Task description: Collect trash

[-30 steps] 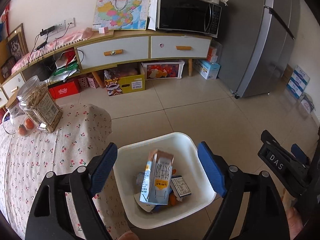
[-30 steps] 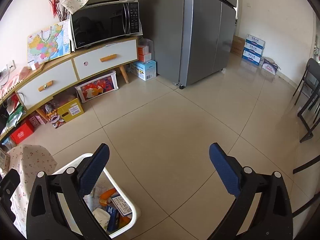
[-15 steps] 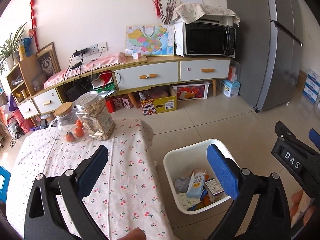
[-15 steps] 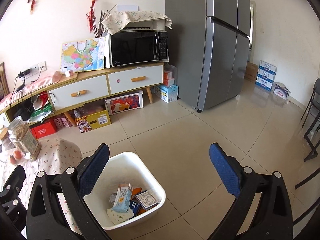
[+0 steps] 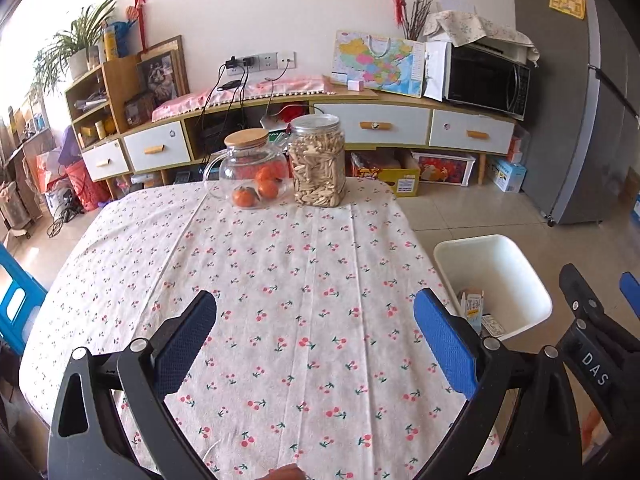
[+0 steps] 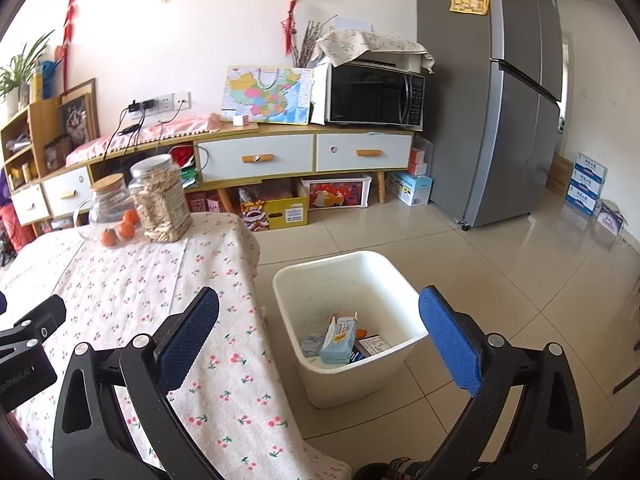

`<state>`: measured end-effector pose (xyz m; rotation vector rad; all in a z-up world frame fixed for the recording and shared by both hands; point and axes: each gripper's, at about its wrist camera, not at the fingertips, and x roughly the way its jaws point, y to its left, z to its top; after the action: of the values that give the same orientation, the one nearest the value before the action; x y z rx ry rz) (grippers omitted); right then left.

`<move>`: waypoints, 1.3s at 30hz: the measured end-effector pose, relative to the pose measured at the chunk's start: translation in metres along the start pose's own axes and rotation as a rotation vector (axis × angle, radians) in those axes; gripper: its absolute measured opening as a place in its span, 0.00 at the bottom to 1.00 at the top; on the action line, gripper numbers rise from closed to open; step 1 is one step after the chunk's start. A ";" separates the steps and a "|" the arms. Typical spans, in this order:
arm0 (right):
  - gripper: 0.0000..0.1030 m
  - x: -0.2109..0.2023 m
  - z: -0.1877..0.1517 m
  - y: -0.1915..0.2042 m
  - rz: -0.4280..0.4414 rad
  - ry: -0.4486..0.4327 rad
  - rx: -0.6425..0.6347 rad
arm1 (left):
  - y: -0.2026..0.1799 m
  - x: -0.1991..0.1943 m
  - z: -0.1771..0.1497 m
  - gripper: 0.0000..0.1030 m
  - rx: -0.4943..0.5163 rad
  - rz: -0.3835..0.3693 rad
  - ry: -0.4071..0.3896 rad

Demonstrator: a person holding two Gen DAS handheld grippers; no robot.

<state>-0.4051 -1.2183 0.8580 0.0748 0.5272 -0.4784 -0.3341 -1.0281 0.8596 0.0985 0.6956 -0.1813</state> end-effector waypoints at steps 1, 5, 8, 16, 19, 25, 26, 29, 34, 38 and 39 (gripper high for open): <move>0.93 -0.001 -0.003 0.008 0.002 -0.001 -0.021 | 0.009 0.001 -0.007 0.93 -0.015 0.000 0.007; 0.93 -0.007 -0.015 0.033 0.011 0.005 -0.072 | 0.042 0.003 -0.036 0.93 -0.066 0.028 0.019; 0.93 -0.012 -0.021 0.046 0.035 0.004 -0.085 | 0.060 0.007 -0.046 0.93 -0.106 0.025 0.043; 0.93 -0.023 -0.027 0.075 0.087 -0.029 -0.135 | 0.088 0.005 -0.053 0.93 -0.176 0.043 0.046; 0.93 -0.026 -0.028 0.074 0.090 -0.034 -0.137 | 0.093 0.007 -0.051 0.93 -0.201 0.029 0.063; 0.93 -0.021 -0.030 0.066 0.092 -0.012 -0.127 | 0.090 0.010 -0.049 0.93 -0.197 0.029 0.075; 0.93 -0.020 -0.030 0.065 0.092 -0.009 -0.124 | 0.088 0.009 -0.048 0.93 -0.193 0.031 0.071; 0.93 -0.016 -0.030 0.062 0.099 0.009 -0.113 | 0.084 0.009 -0.047 0.93 -0.179 0.036 0.062; 0.93 -0.010 -0.031 0.060 0.121 0.039 -0.097 | 0.078 0.011 -0.046 0.93 -0.161 0.042 0.062; 0.93 -0.009 -0.031 0.061 0.122 0.045 -0.094 | 0.073 0.012 -0.046 0.93 -0.150 0.044 0.062; 0.93 -0.008 -0.032 0.060 0.123 0.049 -0.092 | 0.073 0.013 -0.047 0.93 -0.149 0.044 0.062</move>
<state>-0.3984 -1.1555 0.8317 0.0306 0.5882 -0.3322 -0.3394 -0.9513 0.8181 -0.0230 0.7660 -0.0843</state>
